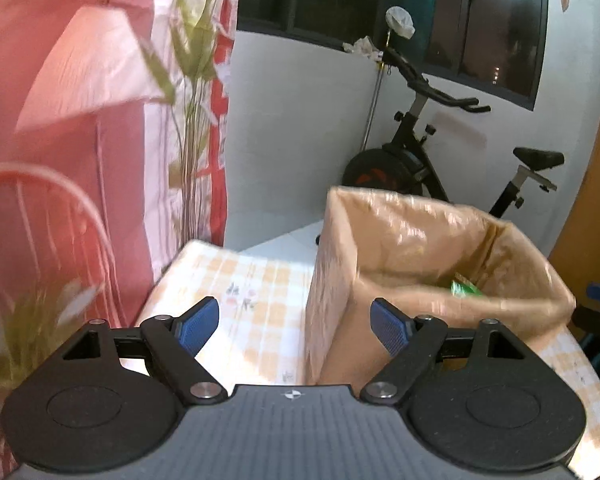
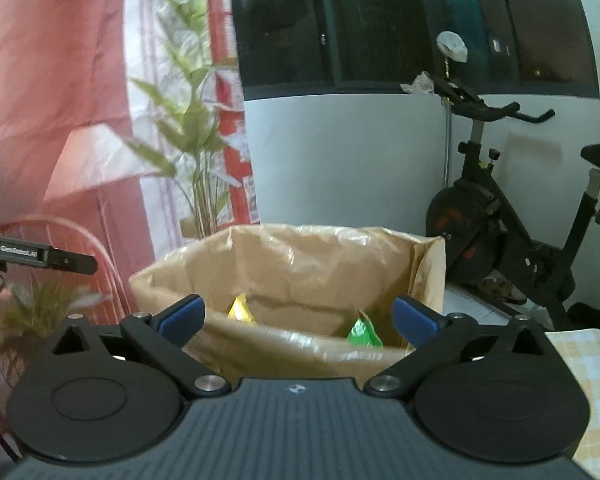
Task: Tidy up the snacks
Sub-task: 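Grasp the bread loaf with the left tool while the right tool grasps a striped snack bar, then carry the bread loaf with the left tool while the right tool carries the snack bar into the box, then return both tools to the pile and grasp the green cracker bag with the right tool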
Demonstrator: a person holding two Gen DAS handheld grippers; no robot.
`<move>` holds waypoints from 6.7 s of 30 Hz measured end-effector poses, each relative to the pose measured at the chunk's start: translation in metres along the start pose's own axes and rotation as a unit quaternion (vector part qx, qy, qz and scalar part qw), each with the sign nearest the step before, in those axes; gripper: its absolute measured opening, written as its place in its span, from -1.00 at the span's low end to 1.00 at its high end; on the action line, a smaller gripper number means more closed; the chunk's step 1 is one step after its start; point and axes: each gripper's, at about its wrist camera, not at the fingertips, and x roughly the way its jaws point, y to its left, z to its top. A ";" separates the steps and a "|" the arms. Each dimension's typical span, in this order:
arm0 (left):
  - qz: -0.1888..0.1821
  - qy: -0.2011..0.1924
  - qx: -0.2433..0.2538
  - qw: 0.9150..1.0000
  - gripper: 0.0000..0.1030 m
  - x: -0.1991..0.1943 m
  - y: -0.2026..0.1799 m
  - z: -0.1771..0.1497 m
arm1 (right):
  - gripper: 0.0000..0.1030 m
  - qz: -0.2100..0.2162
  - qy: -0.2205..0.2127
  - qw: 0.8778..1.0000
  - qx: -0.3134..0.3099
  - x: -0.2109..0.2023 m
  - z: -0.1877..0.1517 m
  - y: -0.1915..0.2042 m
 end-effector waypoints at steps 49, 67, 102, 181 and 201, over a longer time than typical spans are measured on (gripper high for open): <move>-0.065 0.160 0.069 0.983 0.44 0.079 -0.078 -0.152 | 0.07 0.023 0.282 0.958 0.040 0.068 -0.146 -0.010; -0.048 0.114 0.026 0.992 0.43 0.047 -0.059 -0.135 | -0.20 0.065 0.269 0.960 0.043 0.058 -0.134 -0.003; -0.028 0.094 -0.005 0.995 0.43 0.024 -0.041 -0.126 | 0.10 0.138 0.327 0.932 -0.072 0.069 -0.122 0.047; -0.085 0.021 0.027 0.996 0.70 0.099 -0.083 0.059 | 0.59 0.007 0.094 0.995 0.014 0.094 0.023 -0.036; -0.067 0.026 -0.020 0.997 0.80 0.009 -0.006 -0.018 | 1.00 0.096 0.046 0.994 0.021 0.015 -0.015 0.004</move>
